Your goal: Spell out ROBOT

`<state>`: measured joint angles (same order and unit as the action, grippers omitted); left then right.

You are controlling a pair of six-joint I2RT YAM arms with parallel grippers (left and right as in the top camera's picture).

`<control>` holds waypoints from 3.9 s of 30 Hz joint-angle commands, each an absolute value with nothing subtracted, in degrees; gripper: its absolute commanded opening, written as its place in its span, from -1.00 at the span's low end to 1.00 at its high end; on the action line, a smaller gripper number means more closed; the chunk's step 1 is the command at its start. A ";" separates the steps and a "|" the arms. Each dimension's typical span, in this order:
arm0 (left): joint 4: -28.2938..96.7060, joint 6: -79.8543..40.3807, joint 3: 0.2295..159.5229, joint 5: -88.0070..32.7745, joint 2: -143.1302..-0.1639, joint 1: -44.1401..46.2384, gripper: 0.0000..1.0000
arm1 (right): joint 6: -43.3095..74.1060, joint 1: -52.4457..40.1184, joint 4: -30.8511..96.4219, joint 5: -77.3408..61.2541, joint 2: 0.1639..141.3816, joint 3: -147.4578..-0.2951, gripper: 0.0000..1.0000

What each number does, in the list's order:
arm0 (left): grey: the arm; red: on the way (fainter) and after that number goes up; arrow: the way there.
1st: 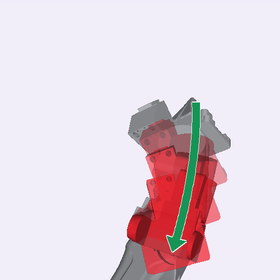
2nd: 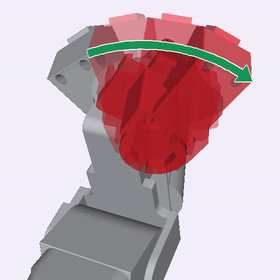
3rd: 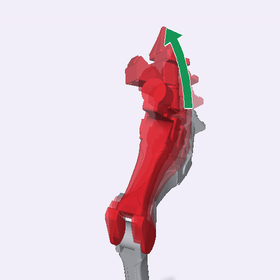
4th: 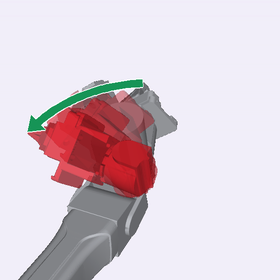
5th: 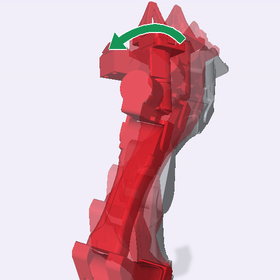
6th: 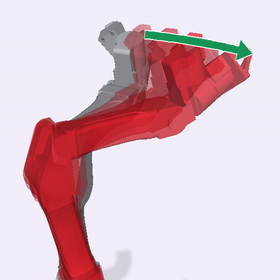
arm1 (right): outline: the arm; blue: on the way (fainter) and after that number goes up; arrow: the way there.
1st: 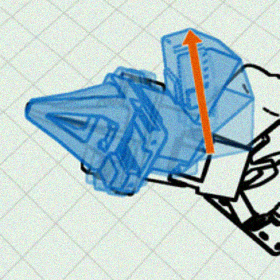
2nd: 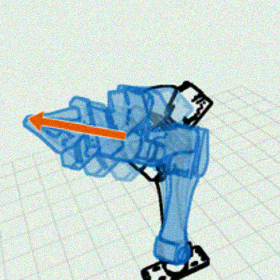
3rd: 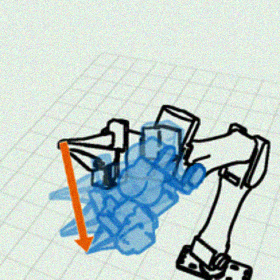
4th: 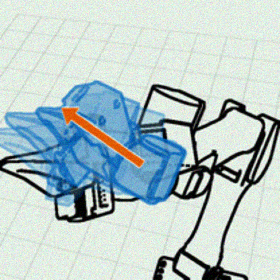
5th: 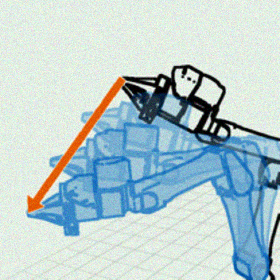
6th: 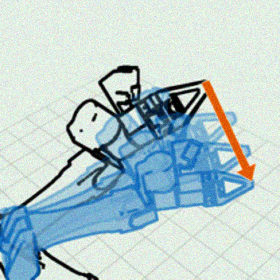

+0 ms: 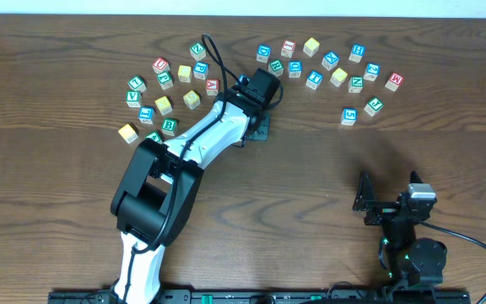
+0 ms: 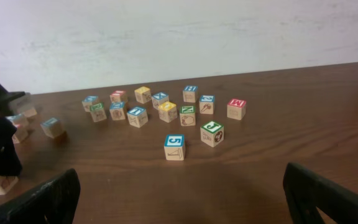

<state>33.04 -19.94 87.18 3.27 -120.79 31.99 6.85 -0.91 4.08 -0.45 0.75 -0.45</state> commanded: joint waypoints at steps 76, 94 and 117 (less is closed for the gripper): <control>43.68 0.10 88.25 0.62 -119.37 6.26 0.23 | 6.11 -0.32 4.29 -0.38 0.64 -0.32 0.99; 43.48 -0.05 88.25 -0.89 -121.84 6.55 -0.22 | 6.13 -0.32 4.29 -0.40 0.64 -0.32 0.98; 43.64 -11.88 88.53 -0.97 -110.52 8.19 -0.46 | 6.13 -0.32 4.29 -0.38 0.64 -0.32 0.99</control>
